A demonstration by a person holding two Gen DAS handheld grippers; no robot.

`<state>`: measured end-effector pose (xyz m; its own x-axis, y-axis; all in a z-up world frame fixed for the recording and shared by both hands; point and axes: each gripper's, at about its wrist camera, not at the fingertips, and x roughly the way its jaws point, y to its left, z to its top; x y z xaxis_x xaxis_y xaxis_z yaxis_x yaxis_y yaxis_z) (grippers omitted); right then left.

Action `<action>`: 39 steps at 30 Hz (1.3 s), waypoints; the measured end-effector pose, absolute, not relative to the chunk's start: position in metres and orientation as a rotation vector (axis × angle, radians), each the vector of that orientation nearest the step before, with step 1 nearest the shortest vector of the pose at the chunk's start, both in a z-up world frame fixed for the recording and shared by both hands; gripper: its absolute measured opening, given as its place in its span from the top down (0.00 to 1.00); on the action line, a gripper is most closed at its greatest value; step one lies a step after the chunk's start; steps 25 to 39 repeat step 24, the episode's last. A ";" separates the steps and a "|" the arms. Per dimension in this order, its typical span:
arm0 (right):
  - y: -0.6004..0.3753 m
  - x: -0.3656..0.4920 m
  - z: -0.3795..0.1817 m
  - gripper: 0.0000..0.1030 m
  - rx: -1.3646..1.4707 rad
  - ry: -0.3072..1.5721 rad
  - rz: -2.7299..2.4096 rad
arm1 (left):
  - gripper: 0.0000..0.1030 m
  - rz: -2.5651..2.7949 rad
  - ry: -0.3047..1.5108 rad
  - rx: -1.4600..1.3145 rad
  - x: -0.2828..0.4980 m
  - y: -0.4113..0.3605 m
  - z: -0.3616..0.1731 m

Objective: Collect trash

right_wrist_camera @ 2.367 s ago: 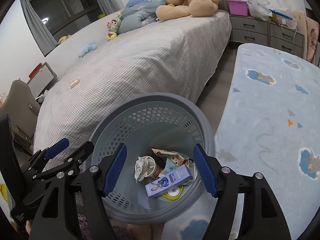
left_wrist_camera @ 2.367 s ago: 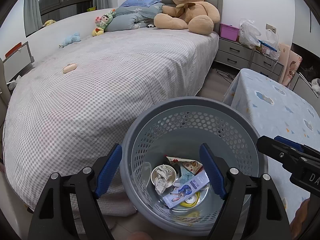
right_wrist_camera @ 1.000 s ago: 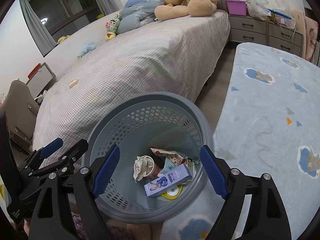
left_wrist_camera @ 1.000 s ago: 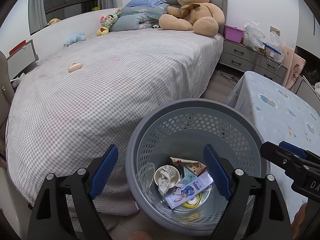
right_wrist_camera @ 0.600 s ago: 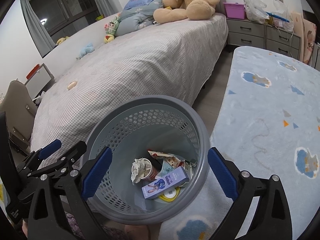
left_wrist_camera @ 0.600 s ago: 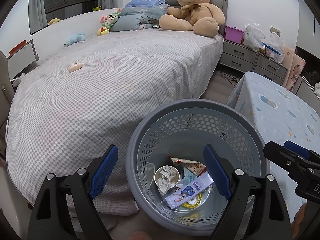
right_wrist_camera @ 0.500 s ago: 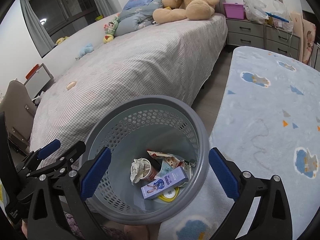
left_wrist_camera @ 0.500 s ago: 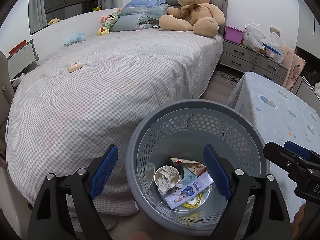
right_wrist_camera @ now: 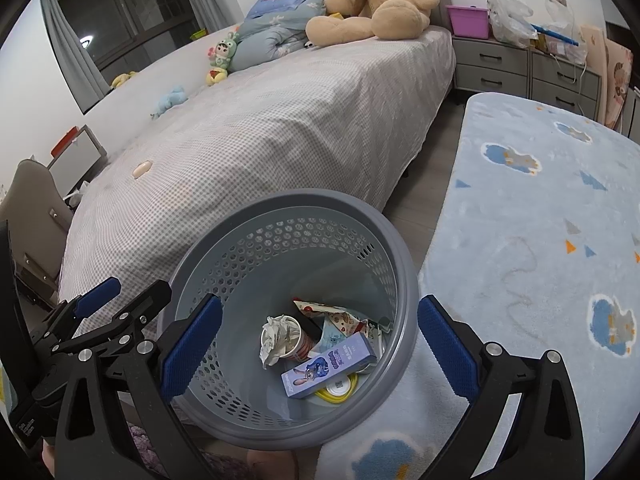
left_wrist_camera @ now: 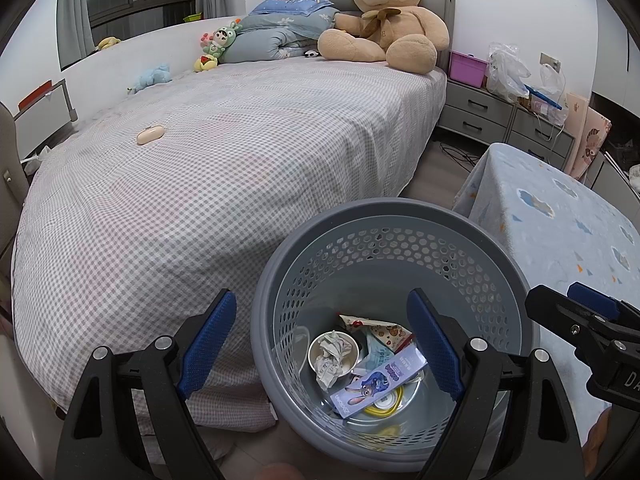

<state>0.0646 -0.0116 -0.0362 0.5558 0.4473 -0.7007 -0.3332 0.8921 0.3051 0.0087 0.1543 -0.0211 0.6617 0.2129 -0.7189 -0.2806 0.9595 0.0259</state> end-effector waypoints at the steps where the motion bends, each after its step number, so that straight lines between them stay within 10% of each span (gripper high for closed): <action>1: -0.012 0.065 -0.036 0.06 0.142 0.866 0.463 | 0.19 0.279 0.800 -0.089 0.009 0.154 -0.021; 39: -0.011 0.064 -0.037 0.06 0.142 0.866 0.463 | 0.19 0.274 0.798 -0.086 0.010 0.151 -0.021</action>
